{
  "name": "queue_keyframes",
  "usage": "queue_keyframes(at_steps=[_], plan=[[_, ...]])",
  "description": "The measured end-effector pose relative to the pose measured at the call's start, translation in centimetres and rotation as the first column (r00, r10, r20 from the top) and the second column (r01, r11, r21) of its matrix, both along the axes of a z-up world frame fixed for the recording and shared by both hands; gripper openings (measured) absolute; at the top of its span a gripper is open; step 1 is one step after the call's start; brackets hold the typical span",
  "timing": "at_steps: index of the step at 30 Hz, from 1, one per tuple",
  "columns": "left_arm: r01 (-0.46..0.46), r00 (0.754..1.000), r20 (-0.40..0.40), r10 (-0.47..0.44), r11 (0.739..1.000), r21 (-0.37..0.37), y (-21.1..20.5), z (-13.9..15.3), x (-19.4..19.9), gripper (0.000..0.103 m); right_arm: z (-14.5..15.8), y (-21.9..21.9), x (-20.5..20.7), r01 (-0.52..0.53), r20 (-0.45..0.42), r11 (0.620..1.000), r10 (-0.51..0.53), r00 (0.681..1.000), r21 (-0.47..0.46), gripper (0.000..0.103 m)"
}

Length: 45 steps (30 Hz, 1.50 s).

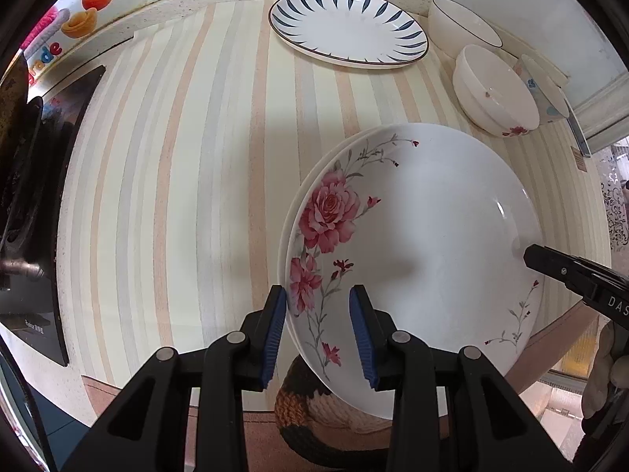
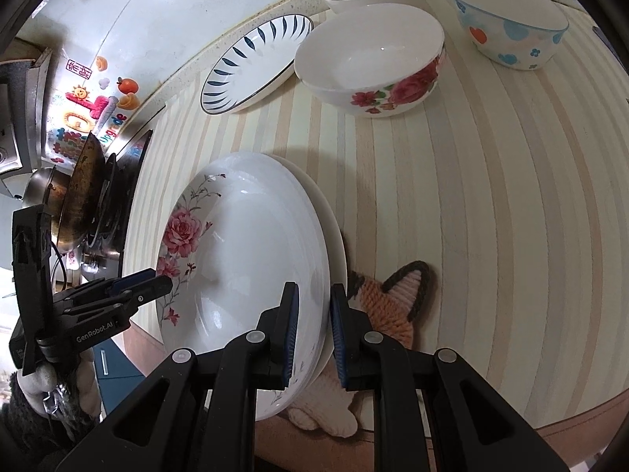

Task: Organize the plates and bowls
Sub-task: 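Release the pink-rose plate and grasp the blue-striped plate rim with both tools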

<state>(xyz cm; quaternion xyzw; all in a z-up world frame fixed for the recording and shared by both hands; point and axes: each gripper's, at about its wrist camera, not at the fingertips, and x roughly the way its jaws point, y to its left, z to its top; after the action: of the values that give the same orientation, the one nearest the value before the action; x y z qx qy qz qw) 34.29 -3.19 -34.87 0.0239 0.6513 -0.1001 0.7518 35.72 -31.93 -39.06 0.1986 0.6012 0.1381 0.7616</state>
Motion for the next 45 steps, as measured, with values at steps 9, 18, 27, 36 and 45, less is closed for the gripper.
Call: queue_keyframes(at_steps=[9, 18, 27, 36, 45], plan=[[0.008, 0.999, 0.046, -0.008, 1.0, -0.007, 0.1, 3.6, 1.8, 0.031, 0.7, -1.0, 0.6, 0.006, -0.032, 1.0, -0.006, 0.999, 0.011, 0.018], [-0.046, 0.991, 0.119, 0.055, 0.996, -0.08, 1.2, 9.0, 11.0, 0.032, 8.1, -0.3, 6.2, 0.026, 0.043, 0.999, -0.028, 0.999, 0.046, 0.028], [-0.112, 0.994, 0.002, 0.112, 0.991, -0.076, 2.3, 3.6, 22.7, 0.031, 7.5, 0.1, 19.6, 0.142, -0.023, 0.99, -0.142, 0.99, 0.016, 0.032], [-0.051, 0.995, -0.09, 0.045, 0.996, -0.072, 0.6, -2.4, 26.8, 0.031, 1.5, 2.3, 27.1, 0.103, -0.122, 0.983, -0.122, 0.985, -0.155, 0.031], [-0.007, 0.999, -0.041, 0.003, 0.995, -0.104, -0.9, -2.5, 26.7, 0.025, -1.7, 3.7, 28.2, 0.057, -0.134, 0.969, -0.091, 0.987, -0.241, 0.009]])
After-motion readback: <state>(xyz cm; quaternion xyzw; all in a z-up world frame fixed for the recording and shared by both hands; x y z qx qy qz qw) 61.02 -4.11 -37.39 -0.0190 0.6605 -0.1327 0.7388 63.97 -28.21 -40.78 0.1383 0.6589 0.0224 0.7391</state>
